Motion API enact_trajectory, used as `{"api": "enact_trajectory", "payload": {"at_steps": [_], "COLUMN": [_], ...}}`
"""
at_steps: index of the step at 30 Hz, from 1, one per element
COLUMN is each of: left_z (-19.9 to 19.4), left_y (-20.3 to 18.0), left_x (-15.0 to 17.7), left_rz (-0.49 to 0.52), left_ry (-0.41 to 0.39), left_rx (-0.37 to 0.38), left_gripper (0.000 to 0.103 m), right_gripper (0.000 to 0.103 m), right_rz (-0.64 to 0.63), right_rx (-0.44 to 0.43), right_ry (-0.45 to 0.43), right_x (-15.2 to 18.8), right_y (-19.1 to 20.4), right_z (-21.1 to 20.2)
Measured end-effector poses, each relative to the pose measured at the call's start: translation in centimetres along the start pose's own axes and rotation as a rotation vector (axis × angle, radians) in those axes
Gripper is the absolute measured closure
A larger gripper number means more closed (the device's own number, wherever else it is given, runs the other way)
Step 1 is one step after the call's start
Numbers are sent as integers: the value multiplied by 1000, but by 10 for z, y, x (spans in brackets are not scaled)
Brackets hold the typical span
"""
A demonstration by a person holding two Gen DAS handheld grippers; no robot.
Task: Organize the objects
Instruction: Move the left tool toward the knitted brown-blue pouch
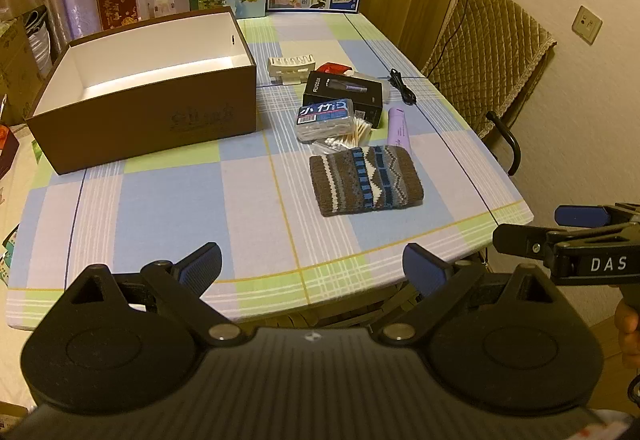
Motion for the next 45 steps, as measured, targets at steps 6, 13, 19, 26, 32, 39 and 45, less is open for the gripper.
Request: {"api": "enact_trajectory", "payload": {"at_steps": [6, 13, 19, 26, 32, 39, 45], "left_z": [3, 4, 9, 24, 29, 37, 44], "left_y": [0, 1, 0, -9, -15, -21, -26], "left_x": [0, -1, -1, -11, -14, -20, -25], "left_rz": [-2, -3, -4, -2, -2, -8, -14], "left_ry": [1, 2, 5, 16, 20, 31, 41], "left_rx": [-2, -3, -3, -5, -7, -13, -19], "left_gripper": [7, 7, 7, 7, 7, 7, 7], "right_gripper": [2, 2, 2, 2, 2, 2, 2], "right_rz": [-2, -1, 2, 7, 8, 13, 4], "right_rx": [-2, -6, -9, -10, -11, -41, -50], "right_ry": [3, 7, 15, 21, 21, 29, 31], "right_x": [-1, -2, -8, -12, -13, -21, -28], "right_y": [0, -2, -8, -16, -19, -30, -39], "right_z": [2, 3, 9, 13, 13, 18, 25]}}
Point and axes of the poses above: each gripper's, at about its wrist camera, not at the fingertips, and z roughly the way its jaws point, y to its left, x to its underside, the point moved 9 cm from there along z, roughly the way its jaws point, and after that the axes turned 7 degrees about -x, right-handed, at the moved point
